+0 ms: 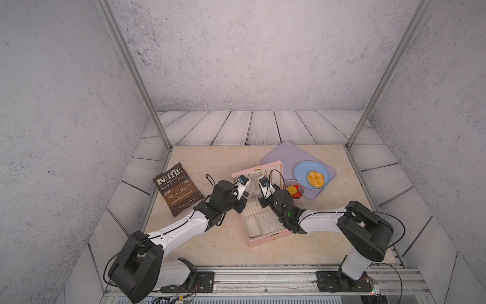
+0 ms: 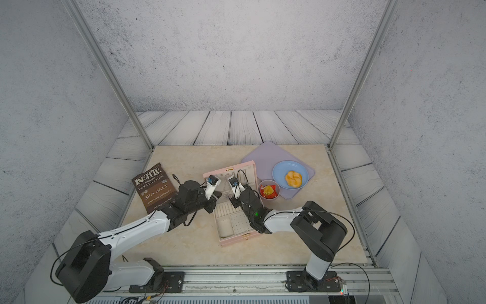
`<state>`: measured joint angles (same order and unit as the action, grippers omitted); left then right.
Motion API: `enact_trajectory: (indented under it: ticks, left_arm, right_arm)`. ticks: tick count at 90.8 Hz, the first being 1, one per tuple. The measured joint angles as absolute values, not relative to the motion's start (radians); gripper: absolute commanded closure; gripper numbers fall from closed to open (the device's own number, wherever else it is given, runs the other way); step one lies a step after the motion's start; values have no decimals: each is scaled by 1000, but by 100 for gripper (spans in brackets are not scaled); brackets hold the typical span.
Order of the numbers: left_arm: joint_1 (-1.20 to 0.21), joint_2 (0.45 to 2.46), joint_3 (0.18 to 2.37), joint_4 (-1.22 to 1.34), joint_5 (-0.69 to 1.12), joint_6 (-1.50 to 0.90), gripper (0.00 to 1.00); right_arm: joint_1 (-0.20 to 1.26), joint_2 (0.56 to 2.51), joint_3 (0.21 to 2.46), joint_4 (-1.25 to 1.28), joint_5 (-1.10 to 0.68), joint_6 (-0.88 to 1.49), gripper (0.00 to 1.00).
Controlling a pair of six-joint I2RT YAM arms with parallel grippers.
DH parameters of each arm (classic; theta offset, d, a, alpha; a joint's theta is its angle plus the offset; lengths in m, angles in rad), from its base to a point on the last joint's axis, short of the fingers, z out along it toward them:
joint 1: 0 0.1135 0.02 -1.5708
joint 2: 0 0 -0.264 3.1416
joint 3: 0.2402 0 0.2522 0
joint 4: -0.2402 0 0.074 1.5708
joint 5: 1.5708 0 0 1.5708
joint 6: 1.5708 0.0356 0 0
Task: Put jewelry chain into jewelry box
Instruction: Adjust the necklace in the storage slot, then reset both arms
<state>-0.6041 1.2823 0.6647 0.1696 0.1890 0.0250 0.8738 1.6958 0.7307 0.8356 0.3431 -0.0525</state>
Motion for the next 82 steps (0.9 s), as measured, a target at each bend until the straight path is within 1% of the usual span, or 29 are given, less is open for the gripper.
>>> enact_trajectory:
  ticks: [18,23,27,31,33,40,49,54,65,71,76,82]
  left_arm:
    - [-602,1282,665,170,192,25,100]
    - [-602,1281,665,169,195,25,100]
    - [-602,1279,665,169,199,25,100]
    - [-601,1275,665,168,205,25,100]
    - [-601,1270,665,168,210,24,98]
    - [-600,1247,665,167,232,23,89]
    - [-597,1196,665,166,275,14,66]
    - [-597,1161,665,163,297,18,55]
    - [-597,1074,665,146,323,-17,39]
    - [-595,1011,666,123,303,-37,26]
    - [-588,955,680,90,268,-48,22]
    - [-550,907,712,47,230,-64,21]
  right_arm:
    - [874,1696,724,837,343,-51,99]
    - [874,1692,723,836,342,-51,89]
    - [874,1681,719,831,339,-46,77]
    - [874,1660,710,819,330,-48,69]
    - [874,1643,705,808,317,-40,66]
    - [874,1565,691,768,286,-36,56]
    - [874,1420,671,716,228,-19,46]
    - [874,1324,654,687,197,-6,39]
    - [874,1114,602,603,167,20,25]
    - [873,990,575,527,180,27,21]
    - [858,891,571,439,210,27,16]
    - [815,792,578,340,245,25,11]
